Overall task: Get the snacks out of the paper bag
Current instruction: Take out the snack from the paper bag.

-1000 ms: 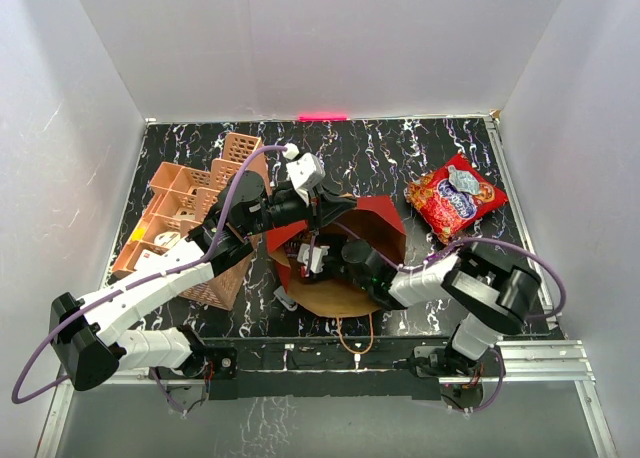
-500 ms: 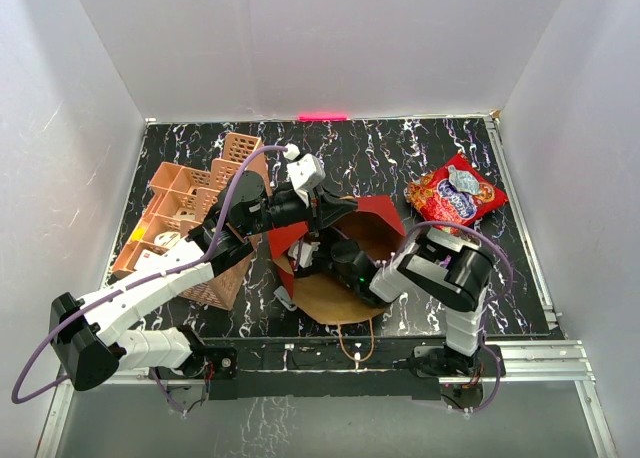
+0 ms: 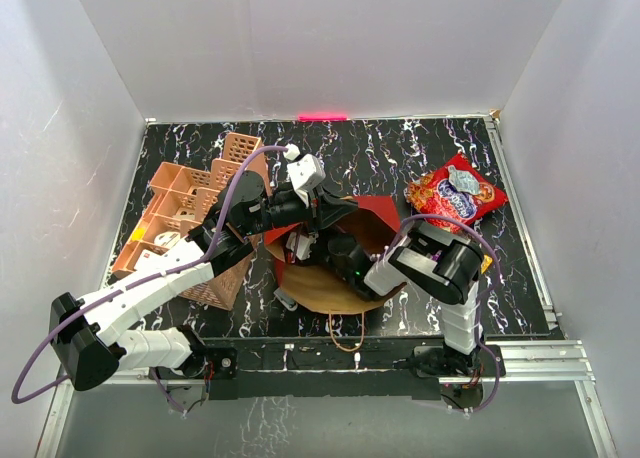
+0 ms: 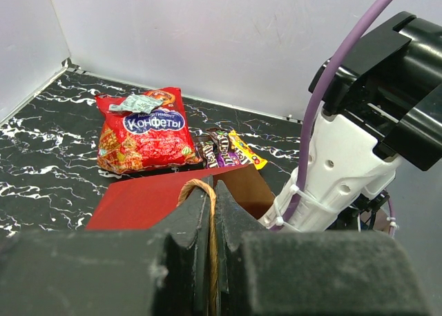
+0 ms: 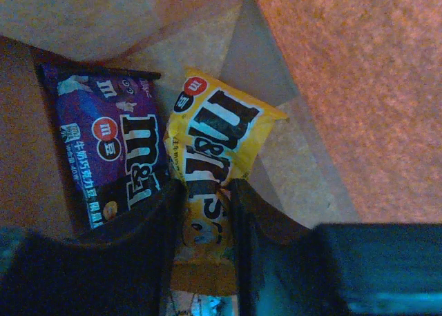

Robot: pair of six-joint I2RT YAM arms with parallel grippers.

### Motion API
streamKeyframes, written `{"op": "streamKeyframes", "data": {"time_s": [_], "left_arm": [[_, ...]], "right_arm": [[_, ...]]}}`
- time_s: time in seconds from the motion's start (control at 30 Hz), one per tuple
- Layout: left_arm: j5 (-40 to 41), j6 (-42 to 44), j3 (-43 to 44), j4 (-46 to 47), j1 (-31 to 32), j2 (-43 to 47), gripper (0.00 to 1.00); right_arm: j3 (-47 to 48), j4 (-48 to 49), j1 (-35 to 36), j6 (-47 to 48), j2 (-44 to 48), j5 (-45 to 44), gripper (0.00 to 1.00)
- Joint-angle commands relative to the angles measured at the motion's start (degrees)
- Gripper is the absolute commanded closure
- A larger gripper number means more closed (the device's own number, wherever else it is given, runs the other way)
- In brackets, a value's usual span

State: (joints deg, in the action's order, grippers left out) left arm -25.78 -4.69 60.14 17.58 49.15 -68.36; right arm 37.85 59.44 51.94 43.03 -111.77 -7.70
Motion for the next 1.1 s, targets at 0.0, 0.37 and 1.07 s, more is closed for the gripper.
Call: {"op": "streamKeyframes", "data": {"time_s": [0.0,0.37,1.07], "left_arm": [[-0.57,0.53,0.42,2.48,0.32,2.32,1.00],[-0.03,0.94,0.41,2.11,0.24,1.29,1.00],[10.73,4.75,0.33,-0.60,0.24,2.38,1.00]], "right_arm": [[1.76,-1.01,-0.27,-3.35,2.19,0.80,0.70],[-2.39,-13.81,0.17,-15.67,17.34,7.44,0.93],[-0.32,-72.63,0.41,-55.99,70.26,24.70,0.93]]}}
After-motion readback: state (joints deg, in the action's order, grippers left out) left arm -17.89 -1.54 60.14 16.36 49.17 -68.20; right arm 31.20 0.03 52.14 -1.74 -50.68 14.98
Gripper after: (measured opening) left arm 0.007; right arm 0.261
